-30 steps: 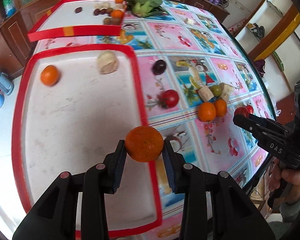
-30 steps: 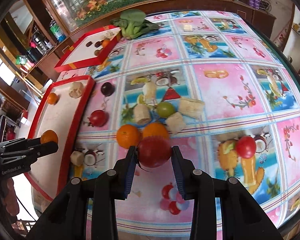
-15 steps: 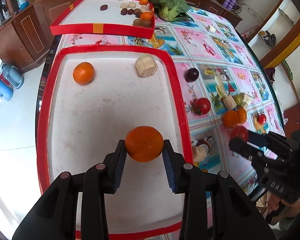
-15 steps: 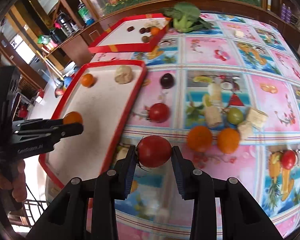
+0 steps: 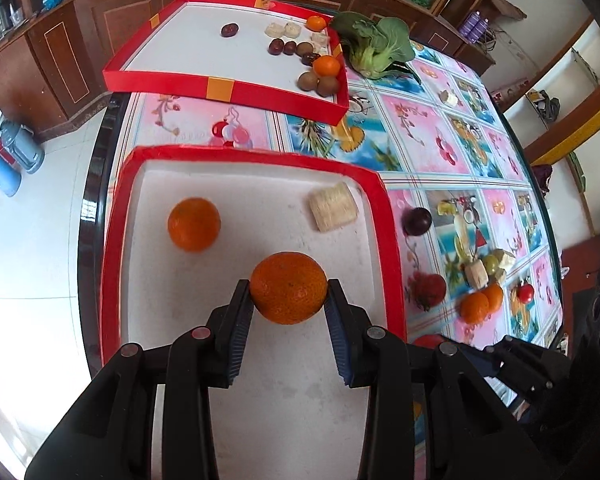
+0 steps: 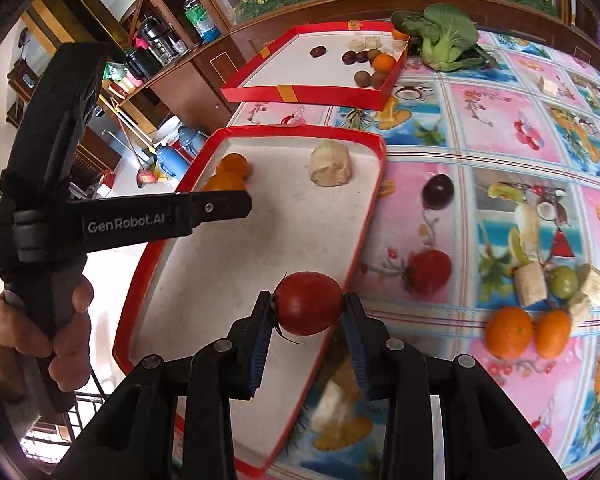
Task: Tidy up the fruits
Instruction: 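Carry the orange into the white tray and open the left tool while the right tool carries the tomato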
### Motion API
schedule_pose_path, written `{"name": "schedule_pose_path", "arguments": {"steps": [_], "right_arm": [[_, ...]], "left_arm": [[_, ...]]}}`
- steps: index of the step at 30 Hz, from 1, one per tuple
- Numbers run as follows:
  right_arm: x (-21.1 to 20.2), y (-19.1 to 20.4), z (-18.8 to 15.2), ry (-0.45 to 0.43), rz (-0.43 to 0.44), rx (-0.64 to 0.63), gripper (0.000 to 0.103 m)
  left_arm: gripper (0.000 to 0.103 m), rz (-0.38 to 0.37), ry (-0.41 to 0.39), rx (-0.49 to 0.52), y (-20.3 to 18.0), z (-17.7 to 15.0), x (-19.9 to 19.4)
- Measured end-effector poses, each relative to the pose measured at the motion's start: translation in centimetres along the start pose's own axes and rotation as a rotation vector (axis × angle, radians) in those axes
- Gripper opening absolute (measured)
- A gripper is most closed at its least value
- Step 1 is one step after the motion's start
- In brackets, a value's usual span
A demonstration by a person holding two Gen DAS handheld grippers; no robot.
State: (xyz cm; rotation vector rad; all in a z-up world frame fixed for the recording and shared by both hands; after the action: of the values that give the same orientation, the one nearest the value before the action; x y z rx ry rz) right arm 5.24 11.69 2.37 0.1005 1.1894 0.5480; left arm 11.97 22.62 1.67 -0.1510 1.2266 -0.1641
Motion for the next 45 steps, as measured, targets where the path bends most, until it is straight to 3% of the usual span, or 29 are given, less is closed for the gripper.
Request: {"name": "schedule_pose_path", "arguments": {"steps": [26,45], "right_arm": [[6.1,0.5,3.2,0.072,-0.038,-0.024,0.036],[6.3,0.5,3.1,0.076,-0.02,-0.02,0.042]], "left_arm": [[0.034,0.04,0.055,0.059,0.4,4.2,5.3],[0.034,0.044,0.07,0.046,0.1,4.6,5.6]]}}
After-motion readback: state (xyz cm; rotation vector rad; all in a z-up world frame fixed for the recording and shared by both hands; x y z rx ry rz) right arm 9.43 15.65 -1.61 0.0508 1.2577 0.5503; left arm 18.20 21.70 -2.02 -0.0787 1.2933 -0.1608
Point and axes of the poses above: each gripper's, at about its wrist camera, not at the fingertips, and x roughly the way its jaws point, y to its left, z to its top, the point moved 5 cm from there along x, roughly the way its jaws point, and after that the axes turned 1 degree about z, right-handed, at the moved point
